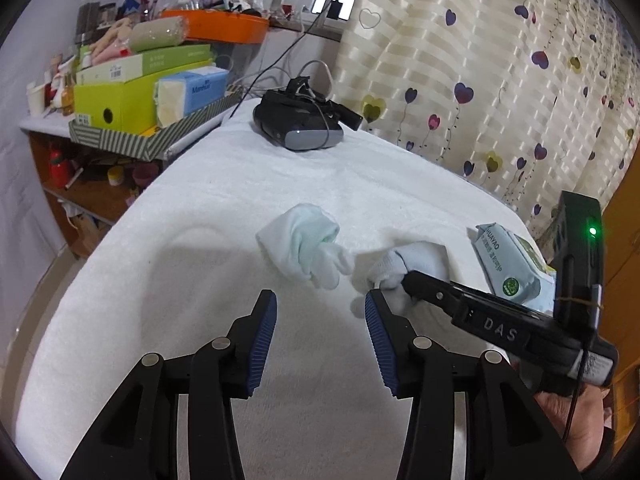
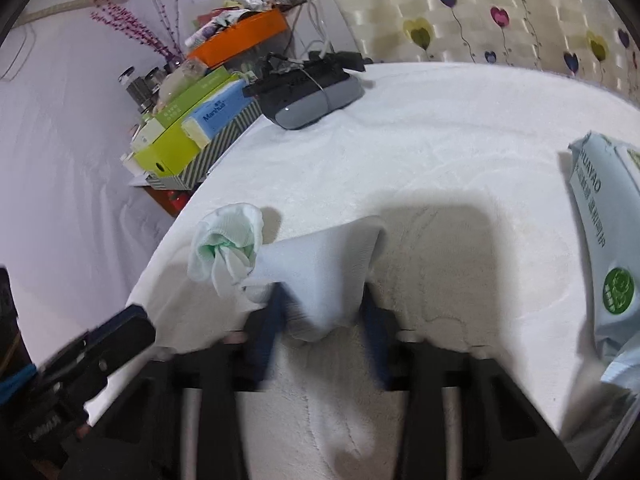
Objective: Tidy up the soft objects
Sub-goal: 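Grasp white sock with left gripper while right gripper grasps grey glove, then carry white sock in left gripper while right gripper carries grey glove to box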
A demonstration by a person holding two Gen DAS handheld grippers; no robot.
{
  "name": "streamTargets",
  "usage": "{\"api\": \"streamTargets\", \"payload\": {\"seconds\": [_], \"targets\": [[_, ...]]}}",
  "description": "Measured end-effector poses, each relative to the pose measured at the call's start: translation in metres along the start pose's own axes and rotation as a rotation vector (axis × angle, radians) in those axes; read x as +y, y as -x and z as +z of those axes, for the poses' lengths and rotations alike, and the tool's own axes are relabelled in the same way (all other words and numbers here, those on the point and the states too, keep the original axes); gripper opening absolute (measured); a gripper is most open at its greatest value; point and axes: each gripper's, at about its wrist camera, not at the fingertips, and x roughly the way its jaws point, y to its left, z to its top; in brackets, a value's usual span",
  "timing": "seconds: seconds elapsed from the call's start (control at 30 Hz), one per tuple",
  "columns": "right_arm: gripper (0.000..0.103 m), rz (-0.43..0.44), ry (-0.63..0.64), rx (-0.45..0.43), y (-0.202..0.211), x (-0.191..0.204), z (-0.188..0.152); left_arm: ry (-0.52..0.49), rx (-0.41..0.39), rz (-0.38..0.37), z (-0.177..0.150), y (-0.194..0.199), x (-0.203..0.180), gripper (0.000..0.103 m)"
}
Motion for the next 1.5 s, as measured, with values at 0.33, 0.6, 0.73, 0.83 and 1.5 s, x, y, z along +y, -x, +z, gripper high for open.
{"api": "streamTargets", "payload": {"seconds": [0.33,0.6,0.73,0.83,1.5], "targets": [[0.019,-0.018,0.033,-0.091,0.045,0.002,-0.006,-0.010,-0.018,0.033,0.017,-0.007,-0.008,0.047],[0.019,-0.002,0.040,-0.149,0.080,0.003,-0.012,-0.029,0.011,0.106,0.029,-0.039,-0.010,0.048],[0.019,0.001,0.038,-0.163,0.087,0.001,-0.010,-0.039,0.044,0.142,0.033,-0.060,-0.009,0.048],[0.019,-0.002,0.030,-0.167,0.089,-0.003,-0.009,-0.048,0.055,0.158,0.036,-0.072,-0.009,0.048],[0.019,0.007,0.046,-0.206,0.116,-0.004,-0.016,-0.154,-0.031,0.223,0.024,-0.043,-0.041,0.026]]}}
